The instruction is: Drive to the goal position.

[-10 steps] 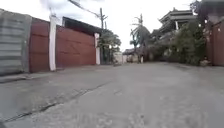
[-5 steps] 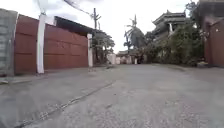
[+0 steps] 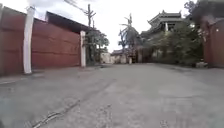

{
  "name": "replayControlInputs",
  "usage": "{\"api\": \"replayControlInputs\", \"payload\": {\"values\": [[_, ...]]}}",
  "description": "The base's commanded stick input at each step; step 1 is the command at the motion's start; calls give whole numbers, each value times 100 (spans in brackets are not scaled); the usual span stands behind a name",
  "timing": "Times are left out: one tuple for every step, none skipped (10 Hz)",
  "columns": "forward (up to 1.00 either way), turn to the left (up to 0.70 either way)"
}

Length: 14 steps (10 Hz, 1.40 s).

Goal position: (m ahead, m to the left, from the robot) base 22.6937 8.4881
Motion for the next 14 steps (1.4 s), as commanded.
{"api": "replayControlInputs", "payload": {"values": [[100, -21], [100, -21], [100, -21], [100, -21], [100, -21], [100, -21], [100, -21], [100, -21], [100, -21], [100, -21], [100, -21], [100, -21], [100, -21], [100, -21]]}}
